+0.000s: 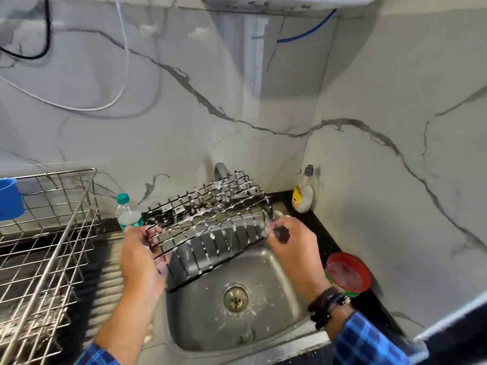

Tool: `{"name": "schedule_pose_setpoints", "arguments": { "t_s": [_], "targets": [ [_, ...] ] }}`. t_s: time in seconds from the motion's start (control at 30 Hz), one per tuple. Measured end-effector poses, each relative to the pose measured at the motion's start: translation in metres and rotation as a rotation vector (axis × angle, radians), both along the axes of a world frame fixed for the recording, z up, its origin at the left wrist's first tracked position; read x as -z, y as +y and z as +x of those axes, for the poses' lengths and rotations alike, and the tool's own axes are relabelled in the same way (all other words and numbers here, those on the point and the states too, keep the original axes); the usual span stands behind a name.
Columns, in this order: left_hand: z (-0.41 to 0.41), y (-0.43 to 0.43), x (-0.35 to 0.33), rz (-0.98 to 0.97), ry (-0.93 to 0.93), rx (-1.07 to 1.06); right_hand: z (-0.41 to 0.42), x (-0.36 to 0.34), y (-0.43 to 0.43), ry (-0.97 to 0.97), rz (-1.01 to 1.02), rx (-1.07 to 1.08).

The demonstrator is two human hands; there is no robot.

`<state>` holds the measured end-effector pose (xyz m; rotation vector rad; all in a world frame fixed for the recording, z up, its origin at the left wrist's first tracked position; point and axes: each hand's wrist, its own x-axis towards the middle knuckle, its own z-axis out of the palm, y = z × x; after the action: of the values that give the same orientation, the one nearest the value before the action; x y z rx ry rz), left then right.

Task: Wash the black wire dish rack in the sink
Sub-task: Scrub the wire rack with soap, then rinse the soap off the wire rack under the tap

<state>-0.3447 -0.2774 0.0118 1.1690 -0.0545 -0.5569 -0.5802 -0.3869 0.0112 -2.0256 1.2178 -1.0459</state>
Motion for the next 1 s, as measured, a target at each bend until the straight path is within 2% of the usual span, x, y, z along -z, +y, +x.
{"name": "schedule_pose_setpoints", "arguments": {
  "t_s": [0.07, 0.13, 0.27, 0.37, 0.43, 0.5, 0.57, 0.63, 0.7, 0.77, 0.83, 0.87, 0.93, 1.0],
  "targets": [
    [0.007, 0.009, 0.014, 0.072, -0.038, 0.023, -0.034, 0.019, -0.022, 0.161, 0.18, 0.018],
    [0.009, 0.019, 0.023, 0.146, -0.092, 0.024, -0.074, 0.032, -0.033, 0.283, 0.256, 0.155],
    [0.001, 0.024, 0.03, 0.231, -0.154, -0.005, -0.13, 0.037, -0.047, 0.373, 0.41, 0.326],
    [0.0, 0.013, 0.034, 0.257, -0.17, 0.004, -0.144, 0.06, -0.069, 0.543, 0.506, 0.257],
    [-0.001, 0.003, 0.037, 0.266, -0.159, 0.017, -0.153, 0.099, -0.09, 0.632, 0.557, 0.176],
    [0.004, -0.012, 0.043, 0.276, -0.122, 0.044, -0.145, 0.119, -0.105, 0.62, 0.496, 0.19],
    [0.011, -0.032, 0.048, 0.277, -0.097, 0.063, -0.102, 0.09, -0.094, 0.47, 0.365, 0.182],
    [0.019, -0.052, 0.057, 0.277, -0.101, 0.106, -0.051, 0.066, -0.092, 0.26, 0.323, 0.047],
    [0.021, -0.074, 0.065, 0.282, -0.121, 0.152, 0.0, 0.057, -0.104, 0.204, 0.199, -0.117],
    [0.019, -0.094, 0.07, 0.275, -0.135, 0.177, 0.048, 0.058, -0.122, 0.363, 0.062, -0.222],
    [0.014, -0.114, 0.076, 0.309, -0.145, 0.202, 0.086, 0.07, -0.134, 0.646, 0.085, -0.238],
    [0.012, -0.123, 0.078, 0.324, -0.152, 0.208, 0.103, 0.076, -0.135, 0.718, 0.114, -0.25],
    [0.013, -0.135, 0.088, 0.352, -0.157, 0.21, 0.129, 0.082, -0.124, 0.74, 0.059, -0.354],
    [0.018, -0.141, 0.102, 0.385, -0.149, 0.211, 0.144, 0.086, -0.111, 0.751, -0.082, -0.562]
  ]
}}
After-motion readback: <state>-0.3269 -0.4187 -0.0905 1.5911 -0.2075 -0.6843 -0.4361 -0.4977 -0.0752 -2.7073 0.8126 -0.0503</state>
